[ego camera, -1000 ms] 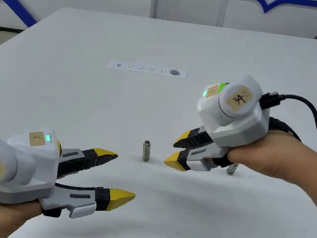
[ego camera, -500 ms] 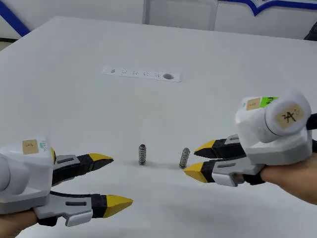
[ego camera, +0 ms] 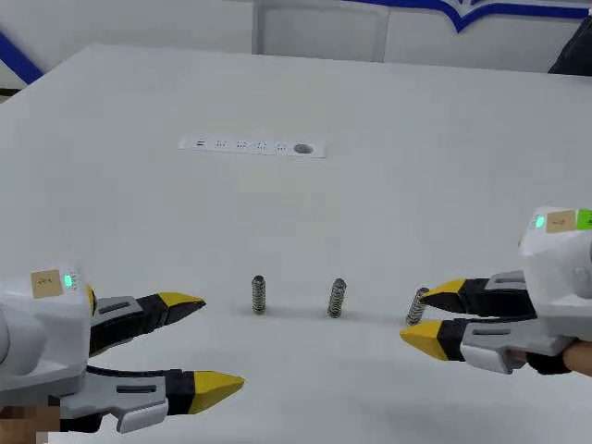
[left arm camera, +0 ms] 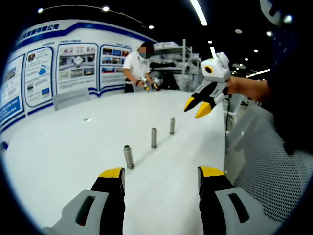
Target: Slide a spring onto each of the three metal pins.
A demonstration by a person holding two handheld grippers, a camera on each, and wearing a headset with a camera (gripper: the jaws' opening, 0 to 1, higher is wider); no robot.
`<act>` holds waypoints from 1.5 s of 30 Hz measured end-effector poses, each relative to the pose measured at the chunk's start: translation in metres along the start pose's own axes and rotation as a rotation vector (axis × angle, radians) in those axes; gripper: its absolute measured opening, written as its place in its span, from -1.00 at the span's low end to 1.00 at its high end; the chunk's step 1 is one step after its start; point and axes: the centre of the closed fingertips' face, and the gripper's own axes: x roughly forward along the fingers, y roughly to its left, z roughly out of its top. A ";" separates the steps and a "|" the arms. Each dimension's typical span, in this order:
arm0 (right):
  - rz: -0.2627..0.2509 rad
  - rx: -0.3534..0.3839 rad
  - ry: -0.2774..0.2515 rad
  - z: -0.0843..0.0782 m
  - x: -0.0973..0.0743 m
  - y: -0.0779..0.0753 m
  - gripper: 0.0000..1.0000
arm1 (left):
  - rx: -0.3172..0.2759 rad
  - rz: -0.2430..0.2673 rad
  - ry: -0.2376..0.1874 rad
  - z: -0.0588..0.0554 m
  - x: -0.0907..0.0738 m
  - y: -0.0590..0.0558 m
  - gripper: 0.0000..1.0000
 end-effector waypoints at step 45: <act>-0.011 0.022 -0.216 -0.042 -0.021 -0.021 0.30 | -0.045 0.016 0.000 -0.011 0.004 0.006 0.26</act>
